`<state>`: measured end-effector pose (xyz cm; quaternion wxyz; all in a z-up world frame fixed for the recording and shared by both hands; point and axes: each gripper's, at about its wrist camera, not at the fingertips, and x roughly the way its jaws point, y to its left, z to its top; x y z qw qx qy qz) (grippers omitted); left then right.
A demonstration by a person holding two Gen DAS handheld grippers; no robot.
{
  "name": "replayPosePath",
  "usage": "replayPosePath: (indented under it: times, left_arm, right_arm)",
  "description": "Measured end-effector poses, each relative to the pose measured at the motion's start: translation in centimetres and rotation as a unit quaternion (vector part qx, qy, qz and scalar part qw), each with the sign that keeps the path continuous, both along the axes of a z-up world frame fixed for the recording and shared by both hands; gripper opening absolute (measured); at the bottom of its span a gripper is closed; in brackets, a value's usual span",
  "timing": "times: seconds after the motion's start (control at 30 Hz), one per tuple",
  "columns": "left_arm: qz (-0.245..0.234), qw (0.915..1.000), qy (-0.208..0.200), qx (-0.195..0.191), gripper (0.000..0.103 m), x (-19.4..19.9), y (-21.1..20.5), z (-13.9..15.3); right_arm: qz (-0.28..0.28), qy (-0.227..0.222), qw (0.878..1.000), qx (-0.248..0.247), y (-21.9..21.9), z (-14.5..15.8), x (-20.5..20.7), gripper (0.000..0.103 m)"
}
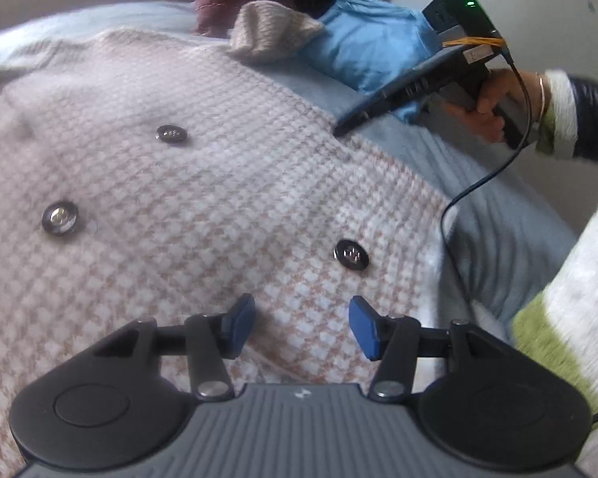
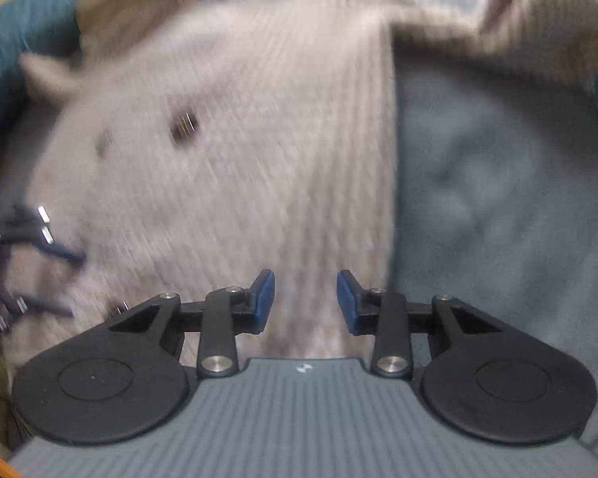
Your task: Fold clothes
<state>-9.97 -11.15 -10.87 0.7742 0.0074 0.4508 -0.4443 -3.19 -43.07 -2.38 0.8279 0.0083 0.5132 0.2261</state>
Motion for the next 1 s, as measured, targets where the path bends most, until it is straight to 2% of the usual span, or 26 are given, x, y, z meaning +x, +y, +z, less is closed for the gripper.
replayPosePath:
  times: [0.07, 0.13, 0.2, 0.27, 0.3, 0.33, 0.4, 0.43, 0.47, 0.5, 0.6, 0.63, 0.67, 0.7, 0.73, 0.77, 0.8, 0.83, 0.9, 0.93, 1.0]
  left_arm:
    - [0.036, 0.9983, 0.037, -0.029, 0.054, 1.1, 1.4, 0.3]
    - [0.074, 0.9950, 0.051, -0.043, 0.054, 2.1, 3.3, 0.9]
    - [0.122, 0.9897, 0.055, -0.051, 0.054, 3.4, 5.9, 1.7]
    - [0.189, 0.9793, 0.052, -0.050, 0.054, 4.7, 9.4, 2.6]
    - [0.231, 0.9707, 0.047, -0.047, 0.054, 5.3, 11.5, 3.0]
    - [0.273, 0.9601, 0.042, -0.044, 0.054, 6.0, 13.6, 3.5]
    - [0.366, 0.9297, 0.023, -0.035, 0.054, 6.9, 18.4, 4.3]
    - [0.413, 0.9101, 0.010, -0.032, 0.054, 7.2, 20.9, 4.8]
    - [0.461, 0.8868, -0.002, -0.027, 0.054, 7.5, 23.3, 5.2]
    - [0.508, 0.8608, -0.013, -0.027, 0.054, 7.6, 25.7, 5.5]
    - [0.630, 0.7737, -0.038, -0.055, 0.059, 7.9, 31.6, 6.1]
    - [0.658, 0.7491, -0.043, -0.059, 0.060, 8.4, 33.1, 6.1]
    - [0.678, 0.7312, -0.047, -0.053, 0.059, 9.2, 34.1, 6.0]
    - [0.695, 0.7166, -0.052, -0.038, 0.058, 10.2, 34.7, 5.9]
    - [0.707, 0.7050, -0.056, -0.022, 0.051, 11.3, 35.0, 5.8]
    - [0.713, 0.6989, -0.059, -0.007, 0.038, 12.3, 34.9, 5.8]
    - [0.717, 0.6943, -0.061, 0.006, 0.030, 13.4, 34.7, 5.7]
    - [0.709, 0.7005, -0.079, 0.029, 0.022, 14.3, 33.6, 6.0]
    - [0.680, 0.7177, -0.124, 0.081, 0.021, 16.1, 30.6, 6.8]
    - [0.649, 0.7372, -0.153, 0.112, 0.021, 17.0, 28.6, 7.1]
    - [0.555, 0.7853, -0.211, 0.175, 0.025, 18.4, 23.9, 7.1]
  right_arm:
    - [-0.005, -0.022, 0.998, 0.063, 1.0, 0.9, 1.6, 0.034]
    - [-0.002, -0.032, 0.989, 0.145, 2.3, 0.9, 2.7, 0.034]
    - [0.009, -0.023, 0.980, 0.199, 3.8, -0.7, 3.9, 0.035]
    - [0.022, 0.008, 0.981, 0.194, 5.7, -3.6, 4.8, 0.035]
    - [0.027, 0.021, 0.984, 0.176, 6.5, -5.2, 5.1, 0.035]
    - [0.031, 0.007, 0.985, 0.171, 6.8, -6.1, 4.9, 0.035]
    - [0.035, -0.015, 0.980, 0.195, 6.4, -6.5, 4.5, 0.040]
    - [0.033, -0.017, 0.977, 0.208, 6.1, -6.7, 4.6, 0.040]
    - [0.027, -0.014, 0.974, 0.223, 5.7, -7.0, 4.7, 0.040]
    - [0.023, -0.008, 0.972, 0.235, 5.4, -7.2, 4.9, 0.040]
    - [0.024, 0.003, 0.968, 0.250, 5.5, -7.7, 5.5, 0.040]
    - [0.025, 0.003, 0.968, 0.250, 5.5, -7.6, 5.5, 0.040]
    - [0.026, 0.003, 0.968, 0.250, 5.6, -7.5, 5.5, 0.040]
    - [0.026, 0.001, 0.968, 0.250, 5.4, -7.3, 5.0, 0.040]
    - [0.025, -0.001, 0.968, 0.251, 5.2, -7.3, 4.6, 0.040]
    - [0.023, -0.002, 0.967, 0.252, 5.1, -7.4, 4.4, 0.040]
    - [0.022, -0.003, 0.967, 0.254, 5.0, -7.5, 4.2, 0.040]
    - [0.020, -0.002, 0.967, 0.255, 4.9, -7.5, 4.2, 0.040]
    - [0.018, 0.001, 0.967, 0.255, 4.9, -7.6, 4.2, 0.040]
    - [0.017, 0.002, 0.967, 0.254, 4.9, -7.5, 4.2, 0.040]
    - [0.016, 0.002, 0.968, 0.252, 4.9, -7.5, 4.2, 0.040]
